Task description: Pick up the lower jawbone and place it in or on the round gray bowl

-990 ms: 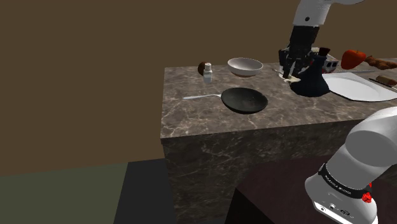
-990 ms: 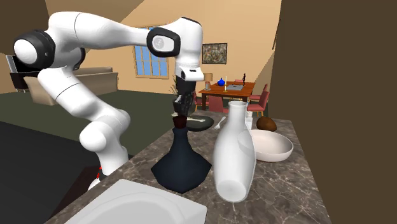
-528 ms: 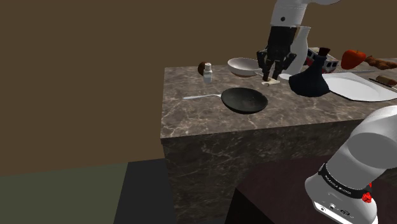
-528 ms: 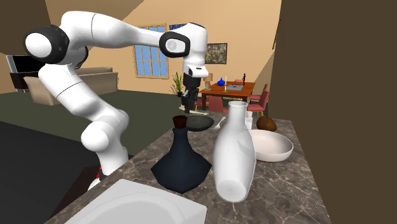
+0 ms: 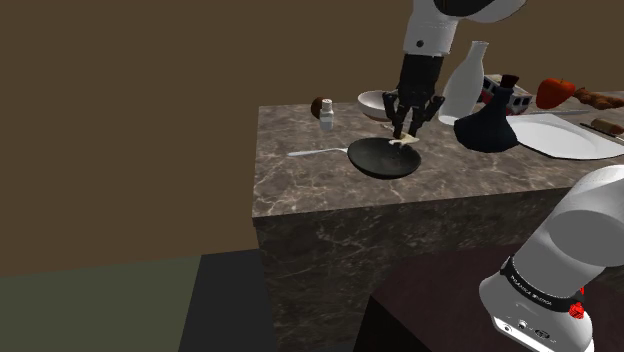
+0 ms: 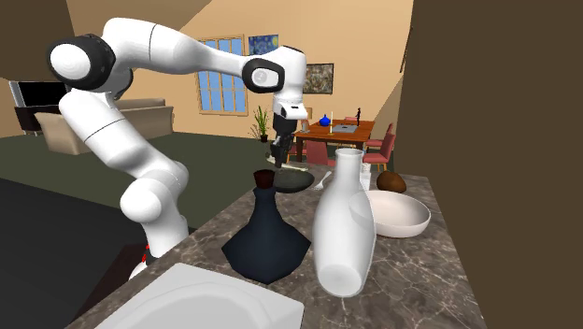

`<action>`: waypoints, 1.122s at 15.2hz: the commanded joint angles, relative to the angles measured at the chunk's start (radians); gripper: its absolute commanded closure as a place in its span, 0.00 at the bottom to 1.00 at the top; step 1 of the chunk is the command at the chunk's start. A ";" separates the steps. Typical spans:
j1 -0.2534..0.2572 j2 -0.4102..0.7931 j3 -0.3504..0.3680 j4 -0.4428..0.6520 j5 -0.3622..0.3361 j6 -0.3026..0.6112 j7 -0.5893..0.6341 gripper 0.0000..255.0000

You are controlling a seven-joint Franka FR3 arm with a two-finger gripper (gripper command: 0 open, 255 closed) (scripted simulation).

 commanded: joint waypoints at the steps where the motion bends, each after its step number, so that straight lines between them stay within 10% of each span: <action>1: 0.000 0.002 0.002 -0.026 0.002 0.027 -0.005 1.00; 17: 0.003 0.017 0.013 -0.121 0.014 0.137 -0.021 1.00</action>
